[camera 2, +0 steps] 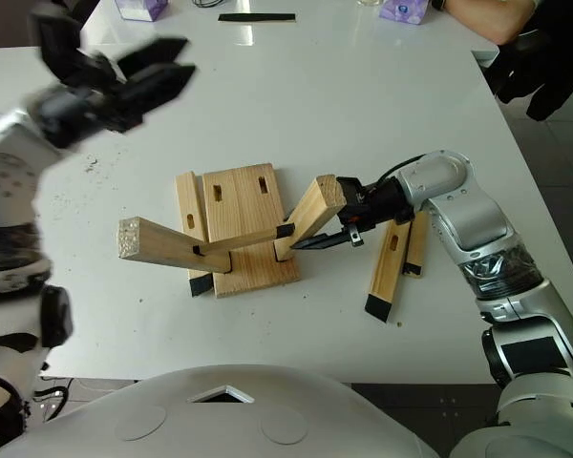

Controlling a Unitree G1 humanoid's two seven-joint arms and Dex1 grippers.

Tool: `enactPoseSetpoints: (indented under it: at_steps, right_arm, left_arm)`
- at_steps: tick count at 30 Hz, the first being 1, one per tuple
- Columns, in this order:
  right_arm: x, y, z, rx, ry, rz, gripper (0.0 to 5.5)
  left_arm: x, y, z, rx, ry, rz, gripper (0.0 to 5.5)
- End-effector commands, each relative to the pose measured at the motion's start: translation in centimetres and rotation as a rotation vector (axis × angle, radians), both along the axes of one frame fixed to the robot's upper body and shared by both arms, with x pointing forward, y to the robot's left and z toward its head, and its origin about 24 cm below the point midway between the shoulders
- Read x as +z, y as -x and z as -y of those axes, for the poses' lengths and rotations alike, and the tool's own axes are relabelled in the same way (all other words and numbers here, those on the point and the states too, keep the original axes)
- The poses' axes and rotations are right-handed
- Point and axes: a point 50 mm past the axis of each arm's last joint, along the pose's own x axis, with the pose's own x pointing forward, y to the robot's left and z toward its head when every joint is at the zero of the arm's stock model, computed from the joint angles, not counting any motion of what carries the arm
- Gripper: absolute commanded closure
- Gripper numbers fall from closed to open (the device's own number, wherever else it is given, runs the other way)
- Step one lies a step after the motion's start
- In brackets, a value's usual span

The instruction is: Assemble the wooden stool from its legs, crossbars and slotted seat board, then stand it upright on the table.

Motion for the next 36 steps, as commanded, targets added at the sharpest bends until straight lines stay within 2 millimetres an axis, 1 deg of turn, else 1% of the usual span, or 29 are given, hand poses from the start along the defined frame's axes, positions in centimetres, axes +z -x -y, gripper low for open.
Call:
enactPoseSetpoints:
  at_steps: [1, 2, 3, 5, 8, 10, 15, 18, 20, 22, 25, 28, 31, 36]
  right_arm:
    - [-2.6, 1.7, 2.8, -0.086, 0.196, -0.128, 3.50]
    - [-2.5, 1.9, 3.1, -0.098, 0.196, -0.128, 3.50]
    - [-2.5, 2.2, 3.3, -0.110, 0.196, -0.129, 3.50]
    - [-2.4, 2.5, 3.6, -0.128, 0.197, -0.131, 3.50]
    - [-2.3, 2.7, 3.8, -0.137, 0.201, -0.126, 3.50]
    - [-2.2, 2.6, 3.7, -0.137, 0.202, -0.122, 3.50]
    - [-2.3, 2.3, 3.3, -0.119, 0.204, -0.114, 3.50]
    - [-2.3, 2.2, 3.0, -0.096, 0.207, -0.108, 3.50]
    - [-2.4, 1.9, 2.5, -0.076, 0.208, -0.103, 3.50]
    - [-2.4, 1.9, 2.0, -0.047, 0.208, -0.103, 3.50]
    - [-2.4, 1.9, 1.0, 0.014, 0.209, -0.106, 3.50]
    - [-2.8, 2.3, 0.0, 0.073, 0.213, -0.115, 3.50]
    - [-3.3, 2.7, -0.8, 0.118, 0.224, -0.127, 3.50]
    - [-4.5, 2.8, -1.5, 0.142, 0.241, -0.156, 3.50]
  left_arm:
    - [-4.0, 3.8, -4.3, 0.062, -0.367, -0.081, 1.86]
    - [-5.3, 5.4, -5.0, 0.028, -0.493, -0.109, 1.86]
    - [-6.2, 6.8, -5.3, -0.026, -0.598, -0.124, 1.86]
    - [-6.5, 9.0, -4.6, -0.135, -0.642, -0.148, 1.86]
    - [-6.1, 10.5, -3.7, -0.214, -0.654, -0.136, 1.86]
    - [-6.0, 10.5, -3.2, -0.216, -0.623, -0.128, 1.86]
    - [-5.5, 9.6, -1.5, -0.185, -0.488, -0.101, 1.86]
    - [-5.3, 9.8, 0.6, -0.245, -0.409, -0.107, 1.86]
    - [-5.7, 10.7, 2.2, -0.324, -0.392, -0.119, 1.86]
    - [-6.2, 11.2, 3.3, -0.362, -0.387, -0.130, 1.86]
    - [-6.7, 10.7, 4.2, -0.354, -0.364, -0.147, 1.86]
    - [-6.8, 9.7, 5.1, -0.341, -0.312, -0.156, 1.86]
    - [-6.5, 8.6, 6.1, -0.327, -0.253, -0.159, 1.86]
    - [-5.6, 7.7, 7.8, -0.356, -0.171, -0.146, 1.86]
